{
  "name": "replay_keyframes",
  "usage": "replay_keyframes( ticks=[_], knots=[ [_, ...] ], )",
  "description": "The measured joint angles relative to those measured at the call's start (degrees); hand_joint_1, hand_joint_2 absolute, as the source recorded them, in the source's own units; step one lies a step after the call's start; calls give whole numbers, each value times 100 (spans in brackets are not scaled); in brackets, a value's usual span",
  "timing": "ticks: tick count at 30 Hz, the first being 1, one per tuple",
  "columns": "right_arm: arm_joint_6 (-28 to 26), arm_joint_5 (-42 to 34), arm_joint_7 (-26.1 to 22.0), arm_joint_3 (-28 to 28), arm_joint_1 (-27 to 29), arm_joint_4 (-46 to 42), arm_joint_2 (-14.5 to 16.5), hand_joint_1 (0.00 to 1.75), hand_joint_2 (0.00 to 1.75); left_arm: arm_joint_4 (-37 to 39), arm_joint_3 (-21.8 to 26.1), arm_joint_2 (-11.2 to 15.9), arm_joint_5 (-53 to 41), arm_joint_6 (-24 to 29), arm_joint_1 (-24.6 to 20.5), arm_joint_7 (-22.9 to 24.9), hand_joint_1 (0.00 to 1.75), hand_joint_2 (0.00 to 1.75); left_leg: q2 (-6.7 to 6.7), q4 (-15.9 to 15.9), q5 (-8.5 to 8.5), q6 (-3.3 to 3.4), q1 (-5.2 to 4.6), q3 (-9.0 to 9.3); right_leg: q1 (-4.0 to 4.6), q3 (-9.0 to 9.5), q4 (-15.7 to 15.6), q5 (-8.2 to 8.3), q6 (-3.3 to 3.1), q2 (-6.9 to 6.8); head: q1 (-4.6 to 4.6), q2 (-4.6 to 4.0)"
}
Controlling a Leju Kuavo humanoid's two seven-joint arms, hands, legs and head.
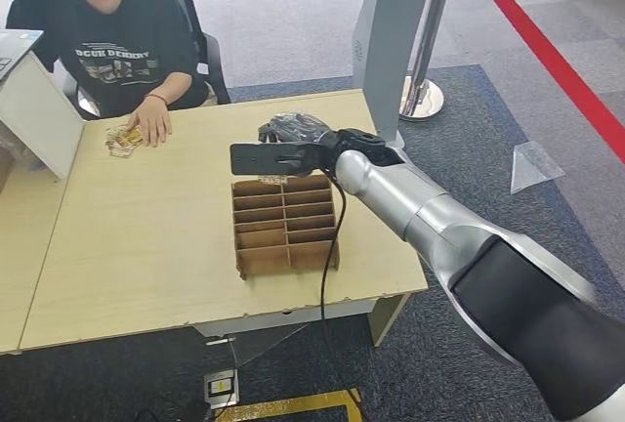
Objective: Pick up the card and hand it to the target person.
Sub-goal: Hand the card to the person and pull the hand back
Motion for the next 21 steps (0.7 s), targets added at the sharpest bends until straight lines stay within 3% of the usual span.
replay_keyframes(
  ticks=[5,11,18,21],
  knots=[
    [-112,-123,71,-71,-311,-130,-1,175,175,-6,-10,-10,-6,8,-11,-33,0,175,3,9,-1,0,-2,-11,-2,-13,10,-1,0,3,0,0],
    [-692,-588,221,-639,-634,-422,42,175,175,-3,29,-45,36,66,13,-61,0,175,5,15,-2,0,-4,-19,-4,-22,18,-2,1,5,0,0],
    [-2080,-1169,550,-1424,-614,-697,153,175,175,-4,-14,-82,5,114,45,-23,0,175,-1,9,-1,0,-3,-12,-3,-14,11,-2,1,0,0,0],
    [-2787,-1314,619,-1600,-473,-508,347,175,175,-5,-60,-106,-32,121,22,22,0,175,2,5,2,-1,-3,-9,-3,-11,7,1,1,2,0,0]
  ],
)
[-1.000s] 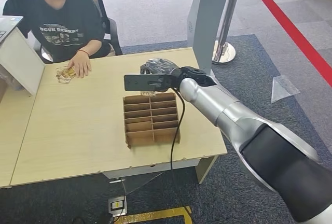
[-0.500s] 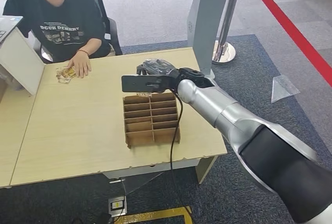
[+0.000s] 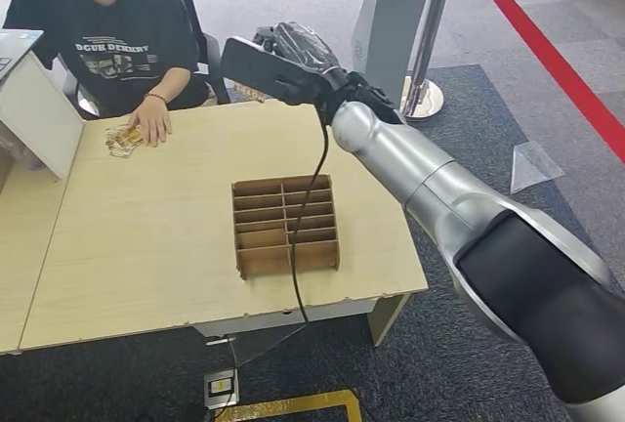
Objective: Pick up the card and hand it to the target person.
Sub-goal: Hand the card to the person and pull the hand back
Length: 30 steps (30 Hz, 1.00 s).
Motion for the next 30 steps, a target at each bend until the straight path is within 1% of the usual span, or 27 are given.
replay_keyframes(
  ticks=[5,7,9,13,20,30],
  knots=[
    [-870,-463,-301,-239,191,739,413,175,175,1,-36,-41,-21,28,-42,41,0,175,5,-11,2,0,2,15,2,14,-11,3,-2,5,0,0],
    [-1041,-736,-375,-398,273,1041,577,175,175,4,-59,-54,-31,40,-41,83,0,175,1,-11,1,0,2,18,2,17,-11,1,-3,0,0,0],
    [-1159,-944,-349,-510,326,1332,725,175,175,5,-77,-60,-36,53,-22,119,0,175,2,-13,2,-1,2,19,3,18,-13,2,-3,1,0,0],
    [-1328,-1171,-320,-617,374,1627,902,175,175,2,-73,-65,-17,86,24,109,0,175,10,-13,-1,0,2,22,2,17,-11,1,-2,9,0,0],
    [-1334,-1352,-322,-638,279,1738,915,175,175,4,-77,-80,-1,90,38,122,0,175,0,-7,-2,2,3,12,3,13,-7,-2,-1,0,0,0],
    [-1201,-1308,-195,-497,269,1821,868,175,175,0,-38,-103,41,91,4,72,0,175,-4,-4,1,0,2,5,2,7,-5,0,-2,-4,0,0]
  ],
)
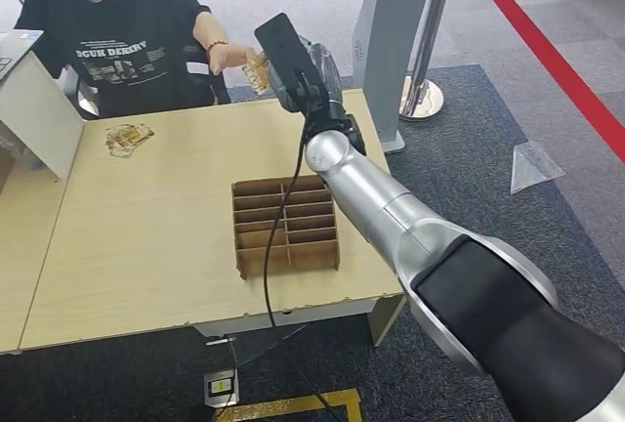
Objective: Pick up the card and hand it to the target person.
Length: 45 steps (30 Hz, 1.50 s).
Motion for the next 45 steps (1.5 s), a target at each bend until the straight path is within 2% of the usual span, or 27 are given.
replay_keyframes(
  ticks=[17,21,24,27,29,31,34,37,40,43,45],
  knots=[
    [176,-72,37,90,115,-64,-106,175,175,-2,-19,40,5,1,46,-14,0,175,-3,-1,-1,2,1,3,2,5,-4,-1,1,-4,0,0],
    [709,-323,-207,40,92,-163,-175,0,175,-8,24,44,50,16,18,-76,0,175,-5,0,-3,2,2,3,2,6,-3,-3,1,-6,0,0],
    [882,-417,-602,88,50,-363,-353,0,175,-5,92,47,118,33,14,-129,0,175,-8,3,-2,2,2,-1,2,3,-1,-3,1,-9,0,0],
    [1304,-494,-804,311,152,-988,-756,0,175,-5,139,78,183,34,49,-99,0,175,-23,7,3,2,3,-10,3,-3,1,-3,2,-24,0,0],
    [1580,-699,-780,430,478,-1992,-1214,0,175,-11,192,111,246,47,88,-111,0,175,-30,8,2,3,5,-10,5,1,-3,-3,3,-30,0,0],
    [1897,-1018,-601,578,1037,-3481,-1842,0,175,-17,257,146,320,62,136,-138,0,175,-34,6,2,5,7,-6,8,8,-9,-3,4,-34,0,0],
    [1947,-1268,-254,671,1965,-5634,-2789,0,175,-24,353,181,414,85,206,-217,0,175,-57,-1,4,7,11,2,11,26,-24,-5,6,-58,0,0],
    [1913,-1306,9,495,2860,-7194,-3513,0,175,-31,433,200,474,109,254,-299,0,175,-82,1,4,9,10,4,11,36,-30,-11,9,-84,0,0],
    [1873,-1190,235,167,3783,-8391,-4032,0,175,-30,455,216,487,105,283,-336,0,175,-90,2,2,9,7,5,9,41,-36,-14,10,-91,0,0],
    [1900,-1078,391,-150,4559,-9171,-4307,0,175,-27,465,236,492,91,283,-305,0,175,-85,5,-4,9,2,5,4,35,-31,-20,8,-87,0,0],
    [1952,-994,453,-241,4799,-9393,-4394,0,175,-23,454,250,481,79,279,-277,0,175,-90,5,-6,11,2,2,3,33,-30,-22,7,-93,0,0]
  ],
)
